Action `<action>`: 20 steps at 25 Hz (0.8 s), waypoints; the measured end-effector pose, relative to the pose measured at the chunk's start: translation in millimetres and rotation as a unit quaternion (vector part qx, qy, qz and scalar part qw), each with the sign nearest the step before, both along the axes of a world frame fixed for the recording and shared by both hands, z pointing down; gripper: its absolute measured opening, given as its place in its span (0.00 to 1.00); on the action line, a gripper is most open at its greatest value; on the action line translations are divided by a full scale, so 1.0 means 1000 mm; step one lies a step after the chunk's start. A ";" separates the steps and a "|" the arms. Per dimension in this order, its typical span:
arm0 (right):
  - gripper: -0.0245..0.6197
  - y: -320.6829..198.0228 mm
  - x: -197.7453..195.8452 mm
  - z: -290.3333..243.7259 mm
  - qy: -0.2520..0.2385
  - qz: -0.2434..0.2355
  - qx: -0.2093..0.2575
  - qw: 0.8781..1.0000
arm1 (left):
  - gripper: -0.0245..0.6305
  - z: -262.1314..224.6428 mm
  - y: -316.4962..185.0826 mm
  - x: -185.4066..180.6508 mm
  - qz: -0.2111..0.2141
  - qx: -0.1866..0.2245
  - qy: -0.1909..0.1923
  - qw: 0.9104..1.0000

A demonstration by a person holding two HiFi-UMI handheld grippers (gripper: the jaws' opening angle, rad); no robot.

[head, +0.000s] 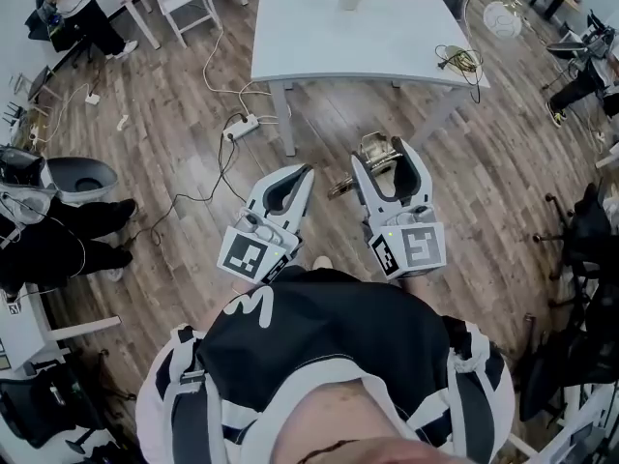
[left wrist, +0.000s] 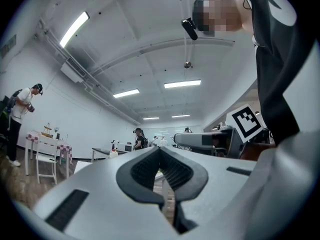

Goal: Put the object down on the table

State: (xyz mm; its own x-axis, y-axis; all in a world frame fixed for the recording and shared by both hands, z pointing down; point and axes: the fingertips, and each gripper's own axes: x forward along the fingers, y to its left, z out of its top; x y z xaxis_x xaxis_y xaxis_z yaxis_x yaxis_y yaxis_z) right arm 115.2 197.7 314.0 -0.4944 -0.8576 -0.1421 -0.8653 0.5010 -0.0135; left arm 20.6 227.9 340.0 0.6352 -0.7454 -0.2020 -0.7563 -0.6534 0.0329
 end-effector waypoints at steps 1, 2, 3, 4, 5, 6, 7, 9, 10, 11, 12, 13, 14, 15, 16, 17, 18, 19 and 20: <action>0.52 -0.001 0.000 0.001 0.001 0.000 0.000 1.000 | 0.04 0.002 0.000 0.001 0.001 -0.005 0.002 1.000; 0.52 -0.002 0.000 0.002 0.001 -0.001 0.000 1.000 | 0.04 0.004 -0.001 0.000 0.001 -0.010 0.002 1.000; 0.52 -0.004 0.001 0.002 0.000 -0.001 -0.001 1.000 | 0.04 0.006 -0.003 -0.001 0.002 -0.015 0.001 1.000; 0.52 -0.006 0.002 0.002 -0.001 0.000 -0.003 1.000 | 0.04 0.007 -0.005 -0.002 0.002 -0.018 -0.001 1.000; 0.52 -0.008 0.004 0.001 -0.002 0.001 -0.004 1.000 | 0.04 0.008 -0.008 -0.002 0.003 -0.020 -0.004 1.000; 0.52 -0.009 0.006 0.001 -0.001 0.002 -0.006 1.000 | 0.04 0.008 -0.011 -0.002 0.003 -0.021 -0.007 1.000; 0.52 -0.010 0.008 0.000 -0.002 0.002 -0.006 1.000 | 0.04 0.007 -0.013 -0.002 0.003 -0.020 -0.008 1.000; 0.52 -0.011 0.012 -0.003 -0.003 0.003 -0.003 1.000 | 0.04 0.003 -0.016 0.000 0.001 -0.014 -0.008 1.000; 0.52 -0.012 0.013 -0.004 -0.002 0.003 0.000 1.000 | 0.04 0.002 -0.017 0.001 0.000 -0.012 -0.008 1.000; 0.52 -0.012 0.014 -0.004 0.000 0.004 0.002 1.000 | 0.04 0.001 -0.017 0.002 -0.001 -0.010 -0.008 1.000; 0.52 -0.012 0.013 -0.005 0.002 0.003 0.004 1.000 | 0.04 0.001 -0.018 0.001 -0.003 -0.009 -0.007 1.000; 0.52 -0.013 0.013 -0.004 0.004 0.001 0.004 1.000 | 0.04 0.002 -0.018 0.000 -0.006 -0.009 -0.006 1.000; 0.52 -0.013 0.011 -0.004 0.005 -0.001 0.004 1.000 | 0.04 0.003 -0.018 0.000 -0.008 -0.012 -0.005 1.000; 0.52 -0.014 0.011 -0.003 0.007 -0.003 0.003 1.000 | 0.04 0.005 -0.018 -0.001 -0.011 -0.015 -0.004 1.000; 0.52 -0.015 0.010 -0.002 0.008 -0.006 0.002 1.000 | 0.04 0.007 -0.018 -0.001 -0.012 -0.019 -0.002 1.000; 0.52 -0.016 0.009 -0.001 0.008 -0.008 0.002 1.000 | 0.04 0.009 -0.019 -0.001 -0.013 -0.022 -0.001 1.000; 0.52 -0.019 0.008 -0.001 0.008 -0.010 0.002 1.000 | 0.04 0.010 -0.021 -0.001 -0.014 -0.023 -0.001 1.000; 0.52 -0.022 0.006 -0.001 0.008 -0.011 0.001 1.000 | 0.04 0.010 -0.023 -0.002 -0.015 -0.024 -0.001 1.000; 0.52 -0.025 0.005 0.000 0.008 -0.013 0.001 1.000 | 0.04 0.010 -0.025 -0.003 -0.017 -0.023 -0.001 1.000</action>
State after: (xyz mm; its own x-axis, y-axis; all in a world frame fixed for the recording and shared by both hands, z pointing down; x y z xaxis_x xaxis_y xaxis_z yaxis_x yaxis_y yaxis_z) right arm 119.8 173.1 313.6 -0.5186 -0.8440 -0.1364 -0.8520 0.5235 0.0006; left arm 17.2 202.8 349.9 0.6098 -0.7753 -0.1645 -0.7783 -0.6250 0.0607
